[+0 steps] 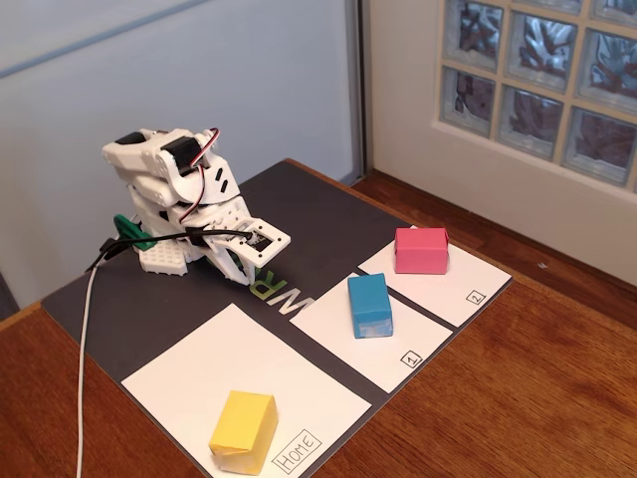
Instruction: Move box blue to home
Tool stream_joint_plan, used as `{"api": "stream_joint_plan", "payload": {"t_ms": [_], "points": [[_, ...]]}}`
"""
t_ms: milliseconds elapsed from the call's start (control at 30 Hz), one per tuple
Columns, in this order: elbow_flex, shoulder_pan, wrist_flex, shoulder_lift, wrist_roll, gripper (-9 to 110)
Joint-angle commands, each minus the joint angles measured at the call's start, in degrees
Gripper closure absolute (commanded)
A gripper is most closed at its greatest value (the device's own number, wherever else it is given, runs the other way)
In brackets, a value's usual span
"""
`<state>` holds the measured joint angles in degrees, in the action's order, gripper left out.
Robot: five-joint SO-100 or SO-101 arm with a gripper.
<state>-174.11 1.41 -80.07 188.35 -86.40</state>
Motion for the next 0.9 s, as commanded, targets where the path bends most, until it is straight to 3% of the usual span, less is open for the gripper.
{"api": "stream_joint_plan", "payload": {"t_ms": [0,100,333,600,867], "points": [[1.9,-2.4,-3.3,2.6,-2.5,102],[7.7,-3.1,-0.5,-4.1,-5.4,102],[38.3,-7.6,6.5,-44.1,-8.4,102],[63.3,-10.5,6.3,-62.3,-15.6,102],[81.7,-16.4,4.3,-79.1,-29.6,102]]}}
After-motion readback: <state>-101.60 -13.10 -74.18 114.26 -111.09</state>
